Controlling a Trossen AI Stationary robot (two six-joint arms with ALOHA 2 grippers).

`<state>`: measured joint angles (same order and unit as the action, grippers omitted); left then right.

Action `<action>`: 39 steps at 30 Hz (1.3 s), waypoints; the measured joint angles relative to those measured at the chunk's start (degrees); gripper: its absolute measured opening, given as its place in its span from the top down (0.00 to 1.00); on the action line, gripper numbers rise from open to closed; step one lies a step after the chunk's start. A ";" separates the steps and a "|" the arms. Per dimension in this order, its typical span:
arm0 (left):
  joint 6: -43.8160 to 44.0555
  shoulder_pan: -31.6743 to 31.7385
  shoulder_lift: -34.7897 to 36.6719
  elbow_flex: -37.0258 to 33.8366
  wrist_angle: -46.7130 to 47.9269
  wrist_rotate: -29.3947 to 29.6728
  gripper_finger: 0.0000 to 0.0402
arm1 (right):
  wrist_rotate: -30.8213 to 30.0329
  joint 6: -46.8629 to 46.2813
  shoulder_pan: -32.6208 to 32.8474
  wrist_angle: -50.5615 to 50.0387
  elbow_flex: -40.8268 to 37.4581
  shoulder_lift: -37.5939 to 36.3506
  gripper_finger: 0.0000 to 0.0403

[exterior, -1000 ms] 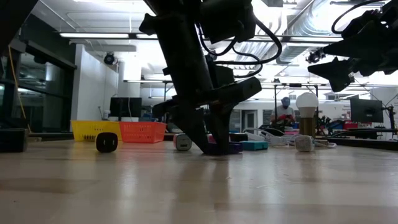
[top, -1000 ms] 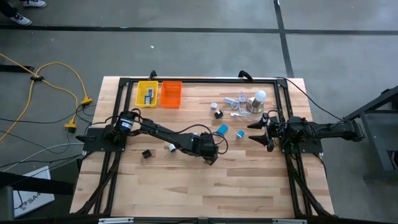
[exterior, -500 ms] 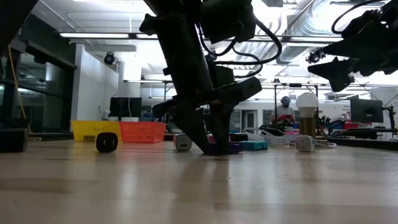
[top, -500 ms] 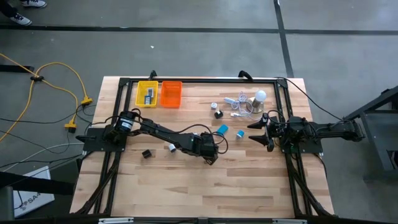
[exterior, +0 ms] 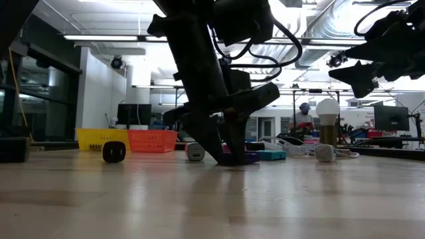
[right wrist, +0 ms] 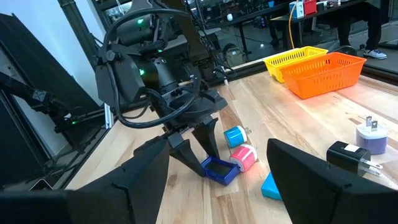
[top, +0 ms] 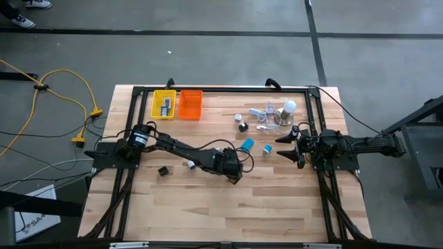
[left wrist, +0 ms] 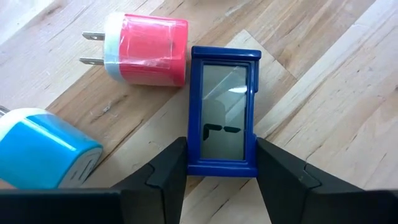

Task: Pick & Place Office items
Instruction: Put the dark blue digital clock into the yellow basket

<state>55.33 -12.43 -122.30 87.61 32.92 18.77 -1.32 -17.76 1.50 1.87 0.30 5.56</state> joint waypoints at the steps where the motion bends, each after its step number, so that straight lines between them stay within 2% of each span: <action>1: 0.00 -0.21 0.02 0.00 -0.09 0.20 0.61 | 0.02 0.00 0.02 0.00 0.02 0.00 0.36; 13: -0.24 -1.96 2.13 -0.07 0.90 -1.46 0.61 | 0.00 0.00 0.00 0.00 0.01 0.00 0.36; 19: -0.46 -2.42 4.05 -0.03 3.07 -0.15 0.61 | 0.02 -0.02 0.02 -0.02 0.00 0.00 0.36; 26: -0.23 -2.40 7.45 0.04 8.63 1.39 0.61 | 0.02 0.00 0.02 0.02 0.02 0.02 0.36; 39: 9.65 -1.68 17.81 0.11 27.29 2.38 0.61 | 0.02 0.00 0.01 0.00 0.01 0.02 0.36</action>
<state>64.98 -14.11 -104.49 87.72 60.21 21.15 -1.30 -17.76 1.51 1.87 0.31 5.58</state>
